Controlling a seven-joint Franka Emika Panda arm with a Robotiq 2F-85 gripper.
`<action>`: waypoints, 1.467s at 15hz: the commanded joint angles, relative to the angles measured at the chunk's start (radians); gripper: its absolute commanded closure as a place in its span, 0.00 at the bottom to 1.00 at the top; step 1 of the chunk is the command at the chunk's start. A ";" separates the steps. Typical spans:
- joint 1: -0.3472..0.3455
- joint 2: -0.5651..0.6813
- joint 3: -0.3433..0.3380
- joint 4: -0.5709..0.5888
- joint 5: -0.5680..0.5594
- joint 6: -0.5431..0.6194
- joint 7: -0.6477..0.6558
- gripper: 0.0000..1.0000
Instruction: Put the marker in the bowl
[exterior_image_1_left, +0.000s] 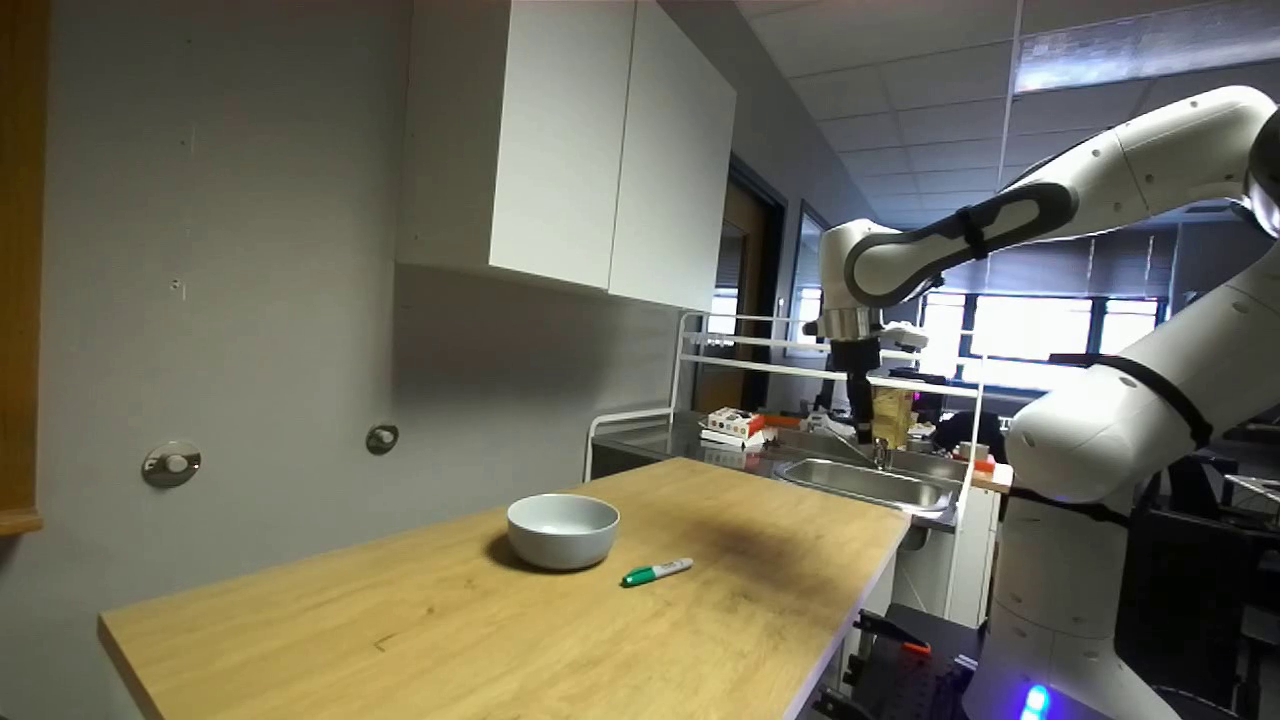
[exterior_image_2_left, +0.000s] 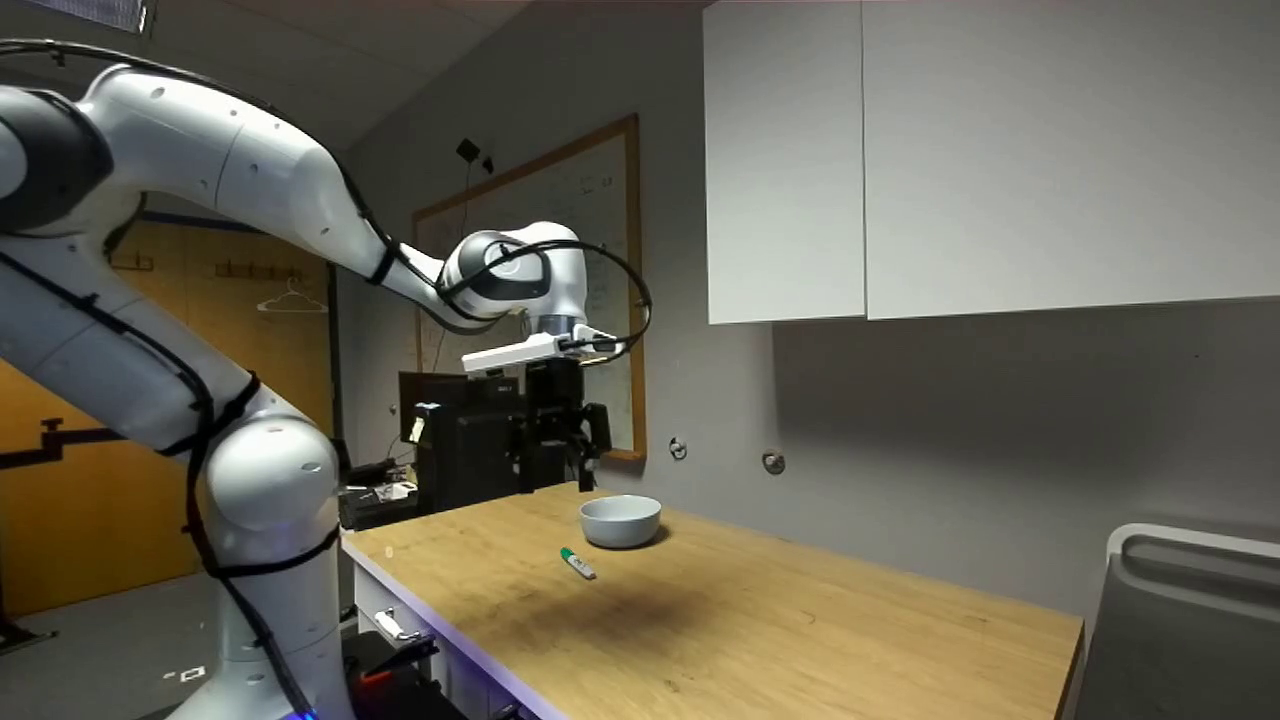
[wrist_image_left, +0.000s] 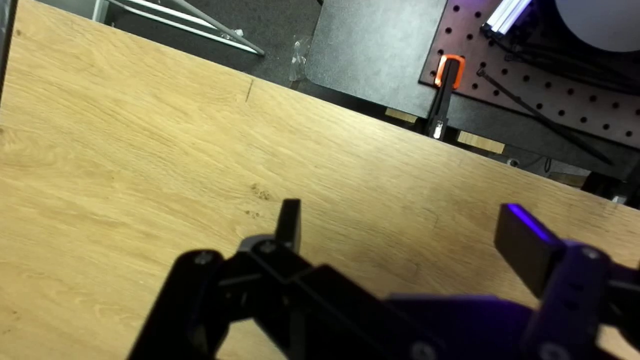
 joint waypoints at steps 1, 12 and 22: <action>0.044 0.046 0.012 0.023 -0.004 0.027 0.016 0.00; 0.243 0.358 0.190 0.148 -0.001 0.144 0.005 0.00; 0.349 0.584 0.244 0.320 0.140 0.233 -0.319 0.00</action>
